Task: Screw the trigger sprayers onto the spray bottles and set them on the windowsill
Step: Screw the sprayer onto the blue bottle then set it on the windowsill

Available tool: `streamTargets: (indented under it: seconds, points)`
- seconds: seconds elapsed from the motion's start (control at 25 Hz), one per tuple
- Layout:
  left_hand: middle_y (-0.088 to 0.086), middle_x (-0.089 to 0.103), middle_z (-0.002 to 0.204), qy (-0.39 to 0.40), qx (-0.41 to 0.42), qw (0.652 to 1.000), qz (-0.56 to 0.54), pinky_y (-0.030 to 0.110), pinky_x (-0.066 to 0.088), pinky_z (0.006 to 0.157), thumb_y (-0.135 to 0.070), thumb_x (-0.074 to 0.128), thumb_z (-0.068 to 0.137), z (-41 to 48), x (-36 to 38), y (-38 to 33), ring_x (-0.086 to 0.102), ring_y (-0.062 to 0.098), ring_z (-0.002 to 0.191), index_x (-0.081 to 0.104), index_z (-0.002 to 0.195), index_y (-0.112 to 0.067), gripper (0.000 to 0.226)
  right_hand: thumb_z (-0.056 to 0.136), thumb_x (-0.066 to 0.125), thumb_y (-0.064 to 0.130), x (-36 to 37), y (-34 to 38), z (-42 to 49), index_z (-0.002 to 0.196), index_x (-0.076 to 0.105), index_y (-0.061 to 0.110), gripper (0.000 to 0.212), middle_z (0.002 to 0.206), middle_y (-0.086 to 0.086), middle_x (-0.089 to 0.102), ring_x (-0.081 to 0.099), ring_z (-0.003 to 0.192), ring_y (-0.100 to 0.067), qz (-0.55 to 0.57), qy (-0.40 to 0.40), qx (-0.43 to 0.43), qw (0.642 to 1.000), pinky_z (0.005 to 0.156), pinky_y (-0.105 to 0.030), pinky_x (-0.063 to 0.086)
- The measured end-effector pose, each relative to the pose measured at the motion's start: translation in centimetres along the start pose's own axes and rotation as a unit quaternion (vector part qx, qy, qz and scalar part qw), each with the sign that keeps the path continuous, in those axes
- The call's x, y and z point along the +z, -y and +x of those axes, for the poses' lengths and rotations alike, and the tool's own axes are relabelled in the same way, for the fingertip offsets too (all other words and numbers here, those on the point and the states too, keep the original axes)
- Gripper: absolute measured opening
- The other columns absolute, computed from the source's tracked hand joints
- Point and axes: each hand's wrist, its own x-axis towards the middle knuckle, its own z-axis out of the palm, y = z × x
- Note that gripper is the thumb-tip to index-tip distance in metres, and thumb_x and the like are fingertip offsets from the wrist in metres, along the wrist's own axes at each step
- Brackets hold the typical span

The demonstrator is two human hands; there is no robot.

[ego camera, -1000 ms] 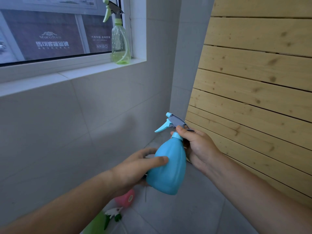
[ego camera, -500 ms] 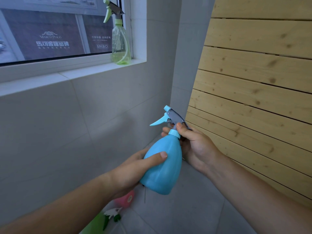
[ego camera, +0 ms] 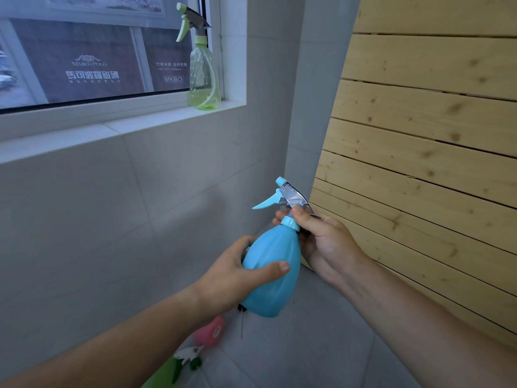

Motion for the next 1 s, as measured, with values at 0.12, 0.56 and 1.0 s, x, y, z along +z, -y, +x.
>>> streamTargets:
  seconds: [0.12,0.56,1.0]
  points:
    - [-0.009,0.079,0.100,0.015,-0.004,1.000,-0.003,0.027,0.064,0.070,-0.053,0.087,0.059,-0.1,-0.4,0.2,0.078,0.012,0.089,0.061,0.120,-0.027,0.071,0.091,0.063,0.018,-0.2,0.1,0.0,0.091,0.079,0.015,0.016,0.107,-0.018,0.075,0.072,0.102,-0.028,-0.011,0.027,0.010,1.000,0.080,-0.033,0.058]
    - [-0.002,0.079,0.106,0.019,-0.010,0.996,-0.091,0.031,0.056,0.076,-0.050,0.079,0.077,0.2,-3.6,0.1,0.075,0.014,0.090,0.073,0.114,-0.025,0.045,0.077,0.069,0.040,1.1,0.2,0.2,0.107,0.070,0.014,0.040,0.104,-0.007,0.076,0.073,0.093,-0.017,-0.100,0.062,-0.012,0.993,0.074,-0.028,0.057]
    - [-0.002,0.077,0.114,-0.209,0.155,0.961,-0.093,0.033,0.057,0.091,-0.016,0.054,0.103,8.5,-17.0,-10.7,0.073,0.015,0.102,0.063,0.131,-0.020,0.030,0.094,0.060,0.021,15.4,4.0,12.9,0.141,0.047,0.025,0.049,0.121,-0.002,0.066,0.066,0.087,0.002,-0.353,0.136,-0.172,0.910,0.077,-0.017,0.051]
